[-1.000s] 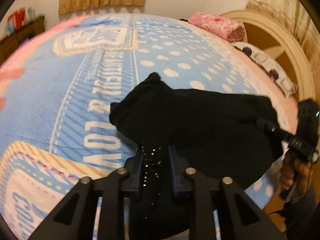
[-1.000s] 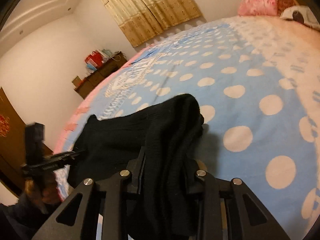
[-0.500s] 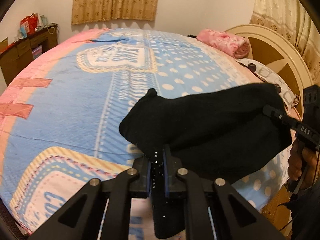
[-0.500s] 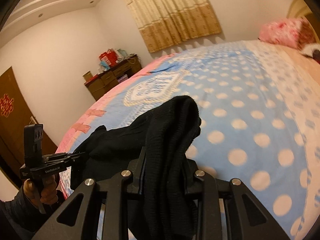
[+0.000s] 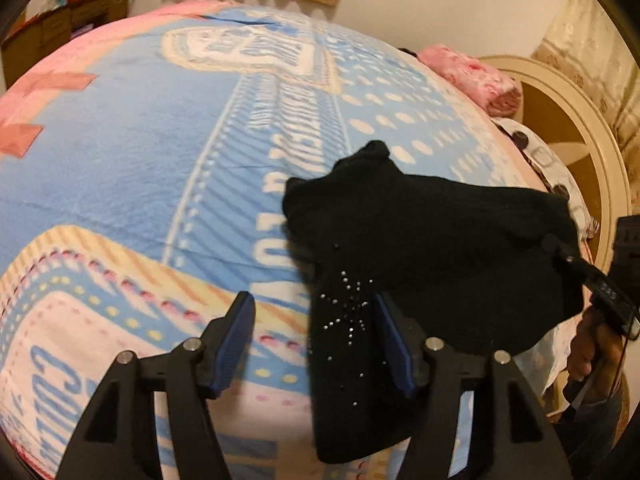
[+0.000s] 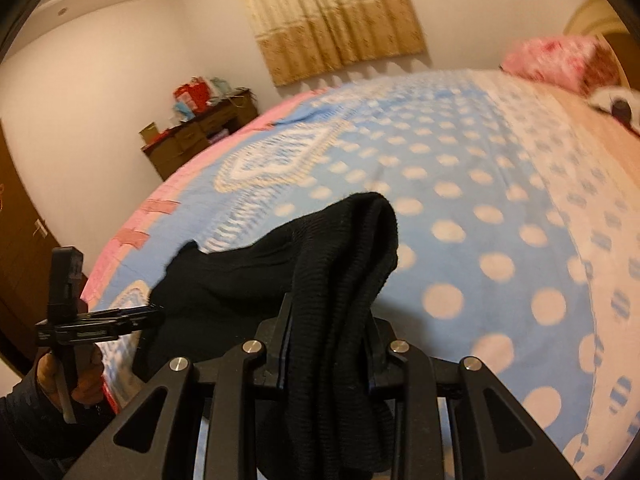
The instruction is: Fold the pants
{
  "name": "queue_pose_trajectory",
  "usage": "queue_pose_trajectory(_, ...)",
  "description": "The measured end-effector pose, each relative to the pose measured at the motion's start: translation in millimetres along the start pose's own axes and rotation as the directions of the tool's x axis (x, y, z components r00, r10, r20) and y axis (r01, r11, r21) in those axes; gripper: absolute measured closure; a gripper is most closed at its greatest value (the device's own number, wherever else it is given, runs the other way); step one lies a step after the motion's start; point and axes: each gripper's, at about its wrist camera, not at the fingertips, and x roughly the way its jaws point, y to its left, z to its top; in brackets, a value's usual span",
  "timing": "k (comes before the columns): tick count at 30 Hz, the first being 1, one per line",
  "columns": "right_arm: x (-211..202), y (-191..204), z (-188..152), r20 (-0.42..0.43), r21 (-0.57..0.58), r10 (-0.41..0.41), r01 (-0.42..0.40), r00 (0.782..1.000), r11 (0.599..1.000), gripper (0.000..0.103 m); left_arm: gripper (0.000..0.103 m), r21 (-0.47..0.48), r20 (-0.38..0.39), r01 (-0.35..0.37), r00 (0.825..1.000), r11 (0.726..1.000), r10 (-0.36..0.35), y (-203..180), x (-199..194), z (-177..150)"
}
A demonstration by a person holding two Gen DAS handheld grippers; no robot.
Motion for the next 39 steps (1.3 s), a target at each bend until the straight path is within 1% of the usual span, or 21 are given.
queue_pose_trajectory(4, 9.5, -18.7, -9.6, -0.02, 0.051, 0.024, -0.023, 1.0, 0.998, 0.075, 0.04, 0.057, 0.009, -0.009, 1.0, 0.998, 0.009, -16.2, 10.2, 3.4)
queue_pose_trajectory(5, 10.9, -20.8, -10.9, -0.021, 0.055, 0.027, -0.026, 0.999, 0.998, 0.075, 0.042, 0.071, 0.01, -0.01, 1.0, 0.997, 0.009, -18.8, 11.5, 4.2)
queue_pose_trajectory(6, 11.4, -21.3, -12.1, -0.02, 0.057, 0.031, -0.03, 0.999, 0.998, 0.075, 0.061, 0.083, 0.012, -0.009, 1.0, 0.996, 0.008, -21.7, 12.6, 6.1)
queue_pose_trajectory(7, 10.8, -21.6, -12.0, -0.015, 0.056, 0.039, -0.038, 0.999, 0.998, 0.075, 0.089, 0.082, 0.001, 0.026, 1.0, 0.996, -0.026, -23.5, 12.7, 8.5)
queue_pose_trajectory(8, 9.2, -20.8, -11.9, -0.009, 0.053, 0.048, -0.047, 0.999, 0.997, 0.075, 0.089, 0.082, 0.0, 0.03, 1.0, 0.996, -0.03, -26.0, 10.4, 10.1)
queue_pose_trajectory(10, 3.9, -15.0, -9.0, 0.006, 0.039, 0.055, -0.056, 0.998, 0.998, 0.075, 0.091, 0.128, 0.012, -0.016, 1.0, 0.992, 0.015, -34.6, 6.9, 10.4)
queue_pose_trajectory(11, 0.3, -11.0, -5.7, 0.015, 0.029, 0.061, -0.062, 0.998, 0.998, 0.075, 0.091, 0.132, 0.017, -0.022, 1.0, 0.991, 0.02, -35.3, 4.7, 10.4)
queue_pose_trajectory(14, -7.2, 1.5, 5.6, 0.034, -0.005, 0.075, -0.075, 0.997, 0.997, 0.075, 0.092, 0.099, 0.028, 0.003, 1.0, 0.995, -0.006, -25.0, -6.7, 13.8)
queue_pose_trajectory(19, 1.5, 25.0, 30.4, 0.021, -0.065, 0.103, -0.101, 0.994, 0.993, 0.076, 0.092, 0.061, 0.128, -0.011, 0.992, 0.998, 0.003, -3.3, -48.3, 26.8)
queue_pose_trajectory(22, 14.6, 50.9, 53.0, 0.016, -0.114, 0.136, -0.133, 0.991, 0.984, 0.076, 0.092, 0.037, 0.188, -0.043, 0.982, 0.998, 0.035, 16.5, -75.6, 36.4)
queue_pose_trajectory(26, 43.3, 102.6, 92.2, 0.003, -0.208, 0.192, -0.187, 0.981, 0.96, 0.076, 0.092, -0.017, 0.256, -0.096, 0.962, 0.995, 0.097, 50.9, -108.8, 45.0)
queue_pose_trajectory(27, 49.5, 112.6, 98.5, -0.001, -0.224, 0.204, -0.199, 0.979, 0.954, 0.076, 0.092, -0.036, 0.274, -0.114, 0.954, 0.993, 0.12, 63.6, -118.0, 47.7)
queue_pose_trajectory(29, 68.6, 137.8, 114.7, -0.017, -0.258, 0.233, -0.229, 0.972, 0.939, 0.076, 0.092, -0.063, 0.293, -0.138, 0.944, 0.988, 0.15, 82.7, -129.3, 51.1)
queue_pose_trajectory(31, 90.2, 161.5, 127.9, -0.035, -0.287, 0.253, -0.253, 0.967, 0.924, 0.076, 0.091, -0.097, 0.31, -0.172, 0.931, 0.98, 0.194, 104.0, -138.1, 55.4)
queue_pose_trajectory(33, 117.2, 186.2, 139.1, -0.059, -0.307, 0.282, -0.286, 0.958, 0.908, 0.076, 0.091, -0.137, 0.316, -0.208, 0.918, 0.969, 0.241, 128.2, -144.2, 58.5)
queue_pose_trajectory(35, 143.8, 205.1, 146.3, -0.086, -0.311, 0.3, -0.312, 0.95, 0.898, 0.076, 0.091, -0.174, 0.313, -0.229, 0.909, 0.958, 0.274, 147.3, -143.7, 60.1)
queue_pose_trajectory(37, 171.7, 222.5, 150.2, -0.115, -0.312, 0.317, -0.338, 0.941, 0.888, 0.076, 0.092, -0.212, 0.299, -0.27, 0.897, 0.939, 0.325, 170.7, -139.3, 61.0)
queue_pose_trajectory(39, 201.1, 237.9, 151.9, -0.149, -0.316, 0.322, -0.354, 0.935, 0.88, 0.076, 0.091, -0.237, 0.277, -0.299, 0.891, 0.924, 0.359, 186.5, -130.8, 61.1)
